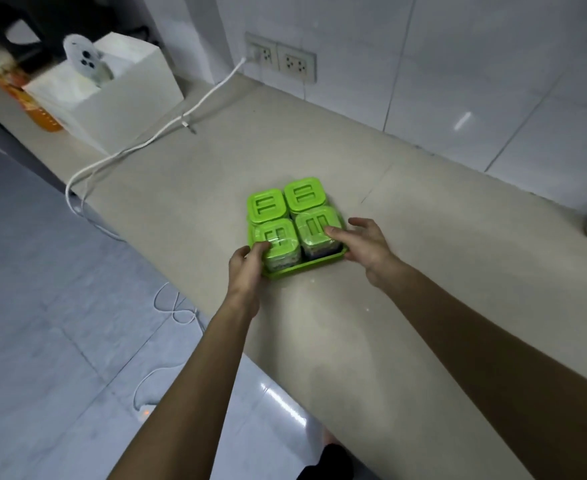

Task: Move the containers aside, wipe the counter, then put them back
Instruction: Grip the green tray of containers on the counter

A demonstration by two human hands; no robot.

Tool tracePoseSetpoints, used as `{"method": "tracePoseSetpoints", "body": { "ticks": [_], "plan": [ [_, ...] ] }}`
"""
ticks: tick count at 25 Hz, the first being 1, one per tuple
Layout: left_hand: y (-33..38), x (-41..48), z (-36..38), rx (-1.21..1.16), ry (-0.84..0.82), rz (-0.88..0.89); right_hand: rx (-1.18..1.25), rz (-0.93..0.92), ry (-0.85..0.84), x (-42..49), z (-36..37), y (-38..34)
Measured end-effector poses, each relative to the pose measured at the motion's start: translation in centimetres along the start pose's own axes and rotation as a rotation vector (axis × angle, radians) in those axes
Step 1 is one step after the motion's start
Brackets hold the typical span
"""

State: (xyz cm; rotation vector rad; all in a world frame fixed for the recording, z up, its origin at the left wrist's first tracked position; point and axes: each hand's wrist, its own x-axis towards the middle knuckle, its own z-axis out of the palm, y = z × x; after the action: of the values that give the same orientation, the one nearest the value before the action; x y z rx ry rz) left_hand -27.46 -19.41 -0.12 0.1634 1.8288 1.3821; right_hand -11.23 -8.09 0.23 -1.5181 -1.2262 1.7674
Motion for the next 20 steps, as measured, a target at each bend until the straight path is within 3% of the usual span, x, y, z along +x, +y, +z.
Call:
{"method": "tracePoseSetpoints", "body": {
  "ticks": [3,13,16,20],
  "plan": [
    [0.0,-0.4,3.3,0.066,-0.151,0.029,0.119,0.011,0.056,-1.3,-4.4,1.3],
    [-0.5,-4.8,24.5,0.324,-0.688,0.074,0.289,0.012,0.502,-5.0,-23.7,2.7],
    [-0.6,-5.5,28.8,0.379,-0.776,0.089,0.306,0.05,0.57,-4.9,-27.2,3.2],
    [-2.0,-4.6,30.6,0.454,-0.769,0.091,0.273,0.074,0.572,-3.9,-28.8,3.5]
  ]
}}
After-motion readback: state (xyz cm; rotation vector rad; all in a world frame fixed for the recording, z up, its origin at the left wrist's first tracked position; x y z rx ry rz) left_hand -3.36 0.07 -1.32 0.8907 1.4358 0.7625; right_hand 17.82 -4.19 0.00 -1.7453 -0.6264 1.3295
